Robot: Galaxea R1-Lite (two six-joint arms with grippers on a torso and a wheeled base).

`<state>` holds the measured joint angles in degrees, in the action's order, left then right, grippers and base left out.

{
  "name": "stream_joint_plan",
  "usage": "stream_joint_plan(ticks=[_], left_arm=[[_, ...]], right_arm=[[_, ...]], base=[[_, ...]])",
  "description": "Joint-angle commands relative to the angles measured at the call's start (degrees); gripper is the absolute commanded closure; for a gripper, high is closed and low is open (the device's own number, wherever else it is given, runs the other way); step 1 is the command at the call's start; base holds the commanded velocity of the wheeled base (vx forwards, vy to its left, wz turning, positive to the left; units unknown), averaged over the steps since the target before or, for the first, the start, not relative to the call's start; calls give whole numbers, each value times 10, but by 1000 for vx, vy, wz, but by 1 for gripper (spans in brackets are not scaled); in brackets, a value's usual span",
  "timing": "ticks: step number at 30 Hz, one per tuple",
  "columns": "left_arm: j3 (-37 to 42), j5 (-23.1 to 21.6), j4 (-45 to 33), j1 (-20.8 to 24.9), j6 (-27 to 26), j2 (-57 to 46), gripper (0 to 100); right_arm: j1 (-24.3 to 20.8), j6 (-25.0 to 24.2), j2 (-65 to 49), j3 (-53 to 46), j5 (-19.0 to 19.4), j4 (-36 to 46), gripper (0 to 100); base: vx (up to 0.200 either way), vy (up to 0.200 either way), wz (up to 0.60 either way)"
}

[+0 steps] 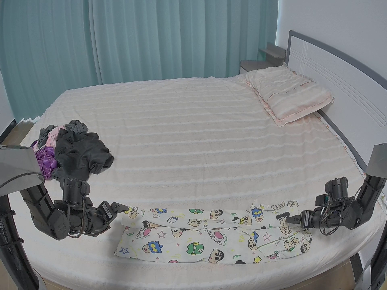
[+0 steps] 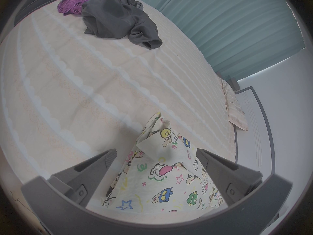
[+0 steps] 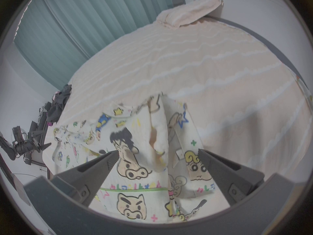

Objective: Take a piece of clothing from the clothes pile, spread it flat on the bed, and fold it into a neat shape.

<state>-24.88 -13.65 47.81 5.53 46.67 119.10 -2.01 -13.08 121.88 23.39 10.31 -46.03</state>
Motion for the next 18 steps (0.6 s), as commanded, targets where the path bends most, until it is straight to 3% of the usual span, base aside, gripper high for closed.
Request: stream_joint_plan(ticks=[1,6,11,17,18], left_arm=[[4,-1,10,2,1,11,0],[6,-1,11,4,2,16,0],[12,-1,11,4,1,16,0],[19,-1,25,4,1,17,0],[25,-1,35,4,1,18,0]], right_arm=[[8,-6,-91,3,1,3,0],[-20,-33,-103,41,0,2,0],[-95,-173,-54,100,-21,5,0],[-135,-190,53,142,-73,-20,0],[-147,-194,78,141,-98,-38,0]], base=[[0,0,0],[0,0,0],[0,0,0],[0,0,0],[0,0,0]])
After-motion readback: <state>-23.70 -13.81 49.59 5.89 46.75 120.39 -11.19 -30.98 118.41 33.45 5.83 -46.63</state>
